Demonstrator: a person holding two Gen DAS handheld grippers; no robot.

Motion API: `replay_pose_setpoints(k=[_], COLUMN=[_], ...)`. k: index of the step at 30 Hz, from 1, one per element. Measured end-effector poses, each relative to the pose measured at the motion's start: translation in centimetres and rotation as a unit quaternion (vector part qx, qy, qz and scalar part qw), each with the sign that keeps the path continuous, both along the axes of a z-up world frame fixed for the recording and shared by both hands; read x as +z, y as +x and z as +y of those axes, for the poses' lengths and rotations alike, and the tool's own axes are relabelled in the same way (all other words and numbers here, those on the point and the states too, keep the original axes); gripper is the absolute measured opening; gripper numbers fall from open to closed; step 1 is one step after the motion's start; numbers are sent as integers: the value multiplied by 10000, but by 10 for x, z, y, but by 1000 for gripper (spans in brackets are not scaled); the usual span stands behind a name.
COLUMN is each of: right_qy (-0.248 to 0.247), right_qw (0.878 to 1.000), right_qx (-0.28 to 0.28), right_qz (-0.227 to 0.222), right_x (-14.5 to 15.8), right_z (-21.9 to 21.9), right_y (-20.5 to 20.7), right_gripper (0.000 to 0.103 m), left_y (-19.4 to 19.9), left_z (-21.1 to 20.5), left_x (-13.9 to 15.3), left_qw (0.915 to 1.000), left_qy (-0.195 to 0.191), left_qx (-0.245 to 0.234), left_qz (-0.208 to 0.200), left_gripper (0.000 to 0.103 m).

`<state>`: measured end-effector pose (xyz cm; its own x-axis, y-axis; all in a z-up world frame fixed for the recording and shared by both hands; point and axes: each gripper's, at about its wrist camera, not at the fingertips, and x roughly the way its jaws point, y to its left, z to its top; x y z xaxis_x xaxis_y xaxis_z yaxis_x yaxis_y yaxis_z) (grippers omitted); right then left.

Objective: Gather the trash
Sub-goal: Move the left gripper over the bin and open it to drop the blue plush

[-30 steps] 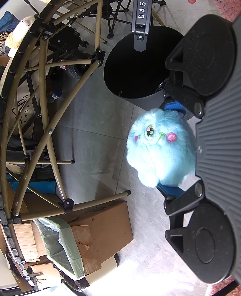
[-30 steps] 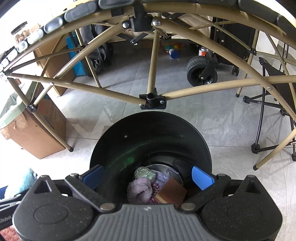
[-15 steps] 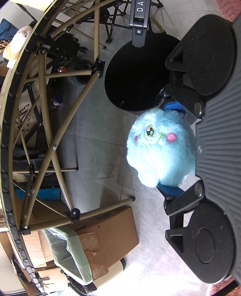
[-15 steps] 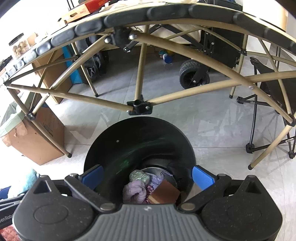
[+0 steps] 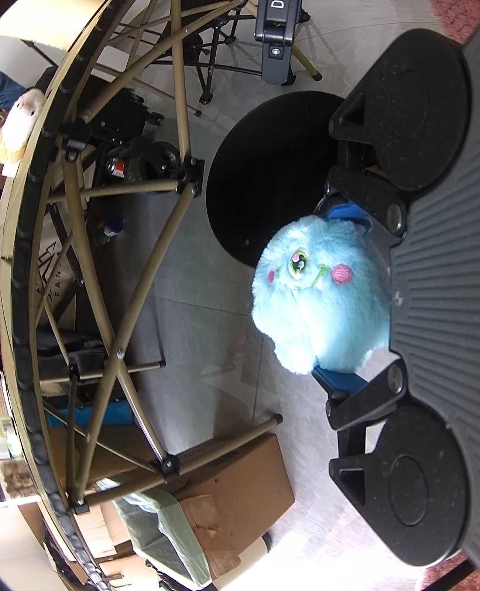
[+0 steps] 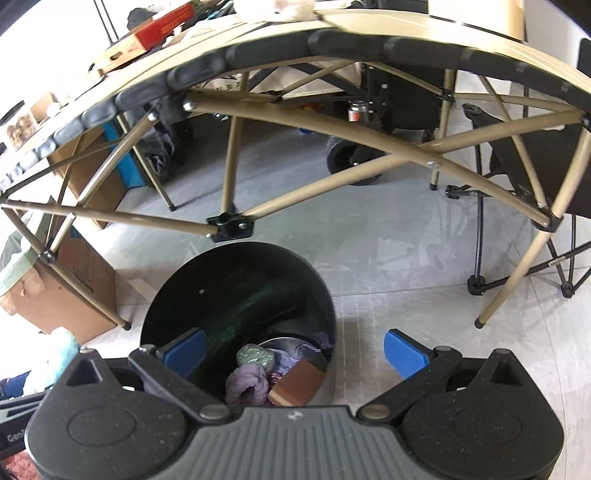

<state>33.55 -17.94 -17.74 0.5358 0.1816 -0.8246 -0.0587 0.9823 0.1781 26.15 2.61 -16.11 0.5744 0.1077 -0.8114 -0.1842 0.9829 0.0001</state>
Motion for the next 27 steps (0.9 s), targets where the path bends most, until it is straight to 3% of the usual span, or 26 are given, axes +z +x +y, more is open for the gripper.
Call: replay_pose_setpoints(k=[27], right_qy=[318], right_qw=[9961], right_qx=[-817], right_qz=[-25], right_x=[0], right_z=[-88], right_y=[-19], right_gripper=[103], left_y=[42], left_z=[-86], left_x=[-9], left_qw=[9983], left_qy=[224], left_qx=[-538], left_qz=[44], left_gripper=[75])
